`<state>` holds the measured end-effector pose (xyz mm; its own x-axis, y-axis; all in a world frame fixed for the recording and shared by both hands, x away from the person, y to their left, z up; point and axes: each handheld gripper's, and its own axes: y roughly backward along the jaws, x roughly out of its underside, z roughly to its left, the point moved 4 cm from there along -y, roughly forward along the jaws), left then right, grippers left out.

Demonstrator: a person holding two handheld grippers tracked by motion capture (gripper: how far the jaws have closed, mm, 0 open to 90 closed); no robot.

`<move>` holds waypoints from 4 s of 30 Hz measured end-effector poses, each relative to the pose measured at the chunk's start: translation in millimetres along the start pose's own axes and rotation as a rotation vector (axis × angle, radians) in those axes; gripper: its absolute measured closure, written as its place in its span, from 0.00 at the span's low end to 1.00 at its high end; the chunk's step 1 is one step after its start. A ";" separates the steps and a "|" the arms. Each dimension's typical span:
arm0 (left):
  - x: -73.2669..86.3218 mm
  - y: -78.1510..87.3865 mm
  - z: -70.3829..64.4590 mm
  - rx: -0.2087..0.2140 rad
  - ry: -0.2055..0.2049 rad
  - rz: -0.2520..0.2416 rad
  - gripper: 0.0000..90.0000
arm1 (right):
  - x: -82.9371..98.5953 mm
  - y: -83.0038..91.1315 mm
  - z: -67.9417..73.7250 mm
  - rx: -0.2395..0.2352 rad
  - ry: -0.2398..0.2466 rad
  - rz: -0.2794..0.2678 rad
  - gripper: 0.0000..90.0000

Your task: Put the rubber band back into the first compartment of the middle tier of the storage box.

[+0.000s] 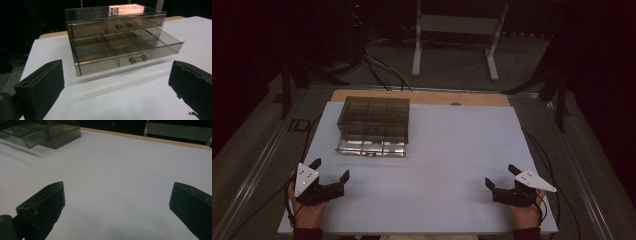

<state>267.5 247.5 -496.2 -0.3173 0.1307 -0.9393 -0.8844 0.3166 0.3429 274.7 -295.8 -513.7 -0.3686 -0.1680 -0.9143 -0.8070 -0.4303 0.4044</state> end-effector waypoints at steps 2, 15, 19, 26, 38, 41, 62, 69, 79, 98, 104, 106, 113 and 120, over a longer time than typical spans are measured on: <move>-0.7 0.1 1.1 0.000 0.004 0.000 0.01 | -0.3 1.3 -0.2 0.006 -0.003 -0.008 0.01; 2.9 0.8 8.2 0.008 -0.001 0.049 0.01 | 0.2 -2.1 -1.9 0.024 0.009 0.016 0.01; 5.7 -1.1 9.2 0.016 0.000 0.078 0.01 | -1.1 -1.5 -0.4 0.020 0.006 0.007 0.01; 8.4 -1.2 9.3 0.031 -0.009 0.112 0.02 | -1.0 -0.6 -1.9 0.020 -0.002 0.005 0.01; 15.4 2.3 12.6 0.031 -0.016 0.139 0.02 | -2.2 -1.7 -0.1 0.017 0.012 0.004 0.01; 18.5 1.8 15.2 0.038 -0.001 0.149 0.01 | -1.9 -2.0 -0.6 0.020 0.012 0.008 0.01; 39.1 -2.7 28.4 0.001 0.046 0.344 0.06 | -1.0 -2.2 -0.8 0.023 0.017 0.013 0.01; 42.4 -3.0 26.5 0.000 0.023 0.412 0.24 | -1.0 -2.1 -1.4 0.025 0.018 0.014 0.01; 48.3 -1.7 28.1 0.050 0.008 0.514 0.72 | -1.2 -1.5 -2.8 0.031 0.012 0.013 0.01; 35.0 4.6 22.4 0.084 -0.003 0.461 0.98 | -1.7 1.5 -2.2 0.053 0.005 -0.005 0.01; 27.3 5.7 21.3 0.079 -0.010 0.436 0.98 | -1.6 1.0 -1.5 0.044 0.003 -0.007 0.01; 25.8 5.7 20.8 0.076 -0.015 0.431 0.98 | -1.7 1.1 -1.2 0.043 0.004 -0.008 0.01; 19.8 8.3 21.1 0.079 -0.015 0.404 0.98 | -1.7 0.5 0.1 0.037 0.003 -0.007 0.01; 12.1 10.7 20.1 0.094 -0.004 0.376 0.98 | -1.9 1.0 0.7 0.036 0.002 -0.010 0.01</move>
<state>261.1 271.4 -503.6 -0.6120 0.2578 -0.7477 -0.6712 0.3308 0.6634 274.3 -295.3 -511.6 -0.3596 -0.1656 -0.9183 -0.8268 -0.3996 0.3958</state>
